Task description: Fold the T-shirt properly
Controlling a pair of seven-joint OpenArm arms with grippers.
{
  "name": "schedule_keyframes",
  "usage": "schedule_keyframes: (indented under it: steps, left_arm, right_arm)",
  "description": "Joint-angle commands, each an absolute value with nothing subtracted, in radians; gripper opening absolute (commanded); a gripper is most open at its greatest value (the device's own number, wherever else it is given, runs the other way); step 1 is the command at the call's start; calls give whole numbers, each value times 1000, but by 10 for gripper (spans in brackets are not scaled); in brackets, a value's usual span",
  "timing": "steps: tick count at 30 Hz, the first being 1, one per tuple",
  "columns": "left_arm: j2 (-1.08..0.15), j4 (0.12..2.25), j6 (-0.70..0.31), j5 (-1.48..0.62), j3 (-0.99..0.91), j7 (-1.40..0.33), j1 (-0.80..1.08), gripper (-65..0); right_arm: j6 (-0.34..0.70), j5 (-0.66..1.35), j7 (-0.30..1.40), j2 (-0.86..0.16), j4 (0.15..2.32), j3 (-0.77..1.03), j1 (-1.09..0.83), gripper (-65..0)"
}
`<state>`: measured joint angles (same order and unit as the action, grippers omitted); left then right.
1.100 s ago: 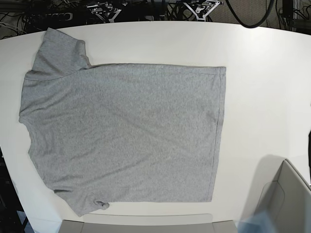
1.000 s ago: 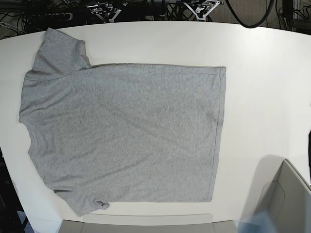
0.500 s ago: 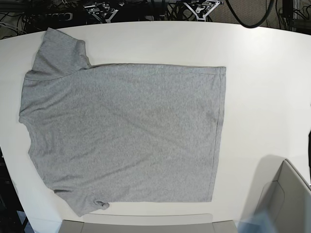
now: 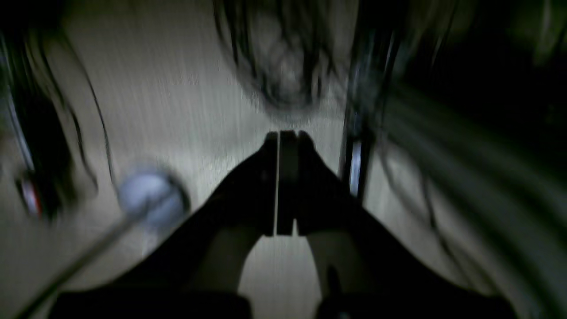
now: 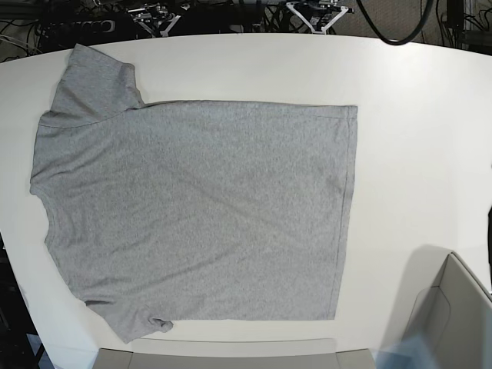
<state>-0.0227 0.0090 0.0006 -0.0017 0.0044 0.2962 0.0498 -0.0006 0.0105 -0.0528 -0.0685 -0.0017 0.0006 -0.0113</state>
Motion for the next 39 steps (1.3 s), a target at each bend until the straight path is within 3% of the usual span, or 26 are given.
schedule_keyframes:
  steps: [1,10,17,24,34,39]
  left_arm:
    - [-25,7,4,-2,4,366,85,-650]
    - [-33,1,1,-1,12,1052,305,-649]
    - [-48,8,1,-1,12,1349,395,-649]
    - [-67,208,2,-2,2,1340,539,-649]
    - [-70,943,4,-4,-44,1337,937,-649]
    - [-68,1092,4,-2,-117,1337,981,-649]
  right_arm:
    - [2,33,-96,-68,0,2,-28,-650]
    - [7,107,-766,-107,0,1,-254,-650]
    - [7,107,-1152,-122,0,1,-389,-649]
    - [7,196,-1155,-145,200,10,-564,-649]
    - [8,280,-1150,-176,1036,8,-1017,-648]
    - [8,291,-1067,-205,1363,28,-1176,-647]
